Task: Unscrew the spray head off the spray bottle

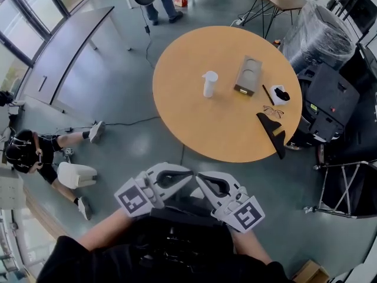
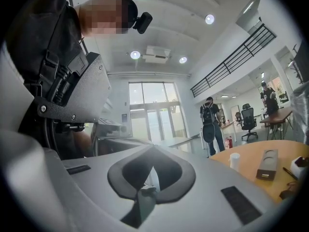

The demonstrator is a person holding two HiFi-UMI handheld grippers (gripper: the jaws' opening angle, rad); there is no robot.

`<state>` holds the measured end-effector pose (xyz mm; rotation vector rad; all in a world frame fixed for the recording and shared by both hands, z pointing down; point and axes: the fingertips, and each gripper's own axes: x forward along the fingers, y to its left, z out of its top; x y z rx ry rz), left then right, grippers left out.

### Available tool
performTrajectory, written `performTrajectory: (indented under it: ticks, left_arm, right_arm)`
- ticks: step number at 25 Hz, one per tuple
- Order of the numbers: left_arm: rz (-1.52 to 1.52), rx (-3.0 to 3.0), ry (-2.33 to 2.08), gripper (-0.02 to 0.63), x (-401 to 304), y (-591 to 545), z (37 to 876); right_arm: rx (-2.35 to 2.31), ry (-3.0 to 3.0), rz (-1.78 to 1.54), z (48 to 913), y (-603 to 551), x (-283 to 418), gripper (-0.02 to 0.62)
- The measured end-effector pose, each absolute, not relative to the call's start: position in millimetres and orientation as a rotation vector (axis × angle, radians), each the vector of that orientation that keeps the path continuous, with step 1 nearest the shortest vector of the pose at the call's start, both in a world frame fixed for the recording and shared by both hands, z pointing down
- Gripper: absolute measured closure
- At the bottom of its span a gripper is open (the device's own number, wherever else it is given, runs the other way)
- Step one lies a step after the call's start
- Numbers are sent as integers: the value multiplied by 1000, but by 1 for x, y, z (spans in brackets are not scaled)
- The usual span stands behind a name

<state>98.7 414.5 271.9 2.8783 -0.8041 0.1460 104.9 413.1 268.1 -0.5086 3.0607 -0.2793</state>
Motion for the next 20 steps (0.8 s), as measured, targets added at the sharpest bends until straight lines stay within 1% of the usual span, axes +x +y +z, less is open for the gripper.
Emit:
performTrajectory:
  ticks: [10, 13, 20]
  left_arm:
    - [99, 2915, -708, 592, 48, 355, 276]
    - [104, 2938, -682, 592, 22, 340, 276]
    - [54, 2912, -656, 592, -49, 295, 278]
  right_arm:
    - [-627, 3071, -289, 276, 355, 57, 595]
    - [-675, 3044, -246, 270, 332, 31, 595]
    - [-735, 3080, -297, 279, 294, -36, 595]
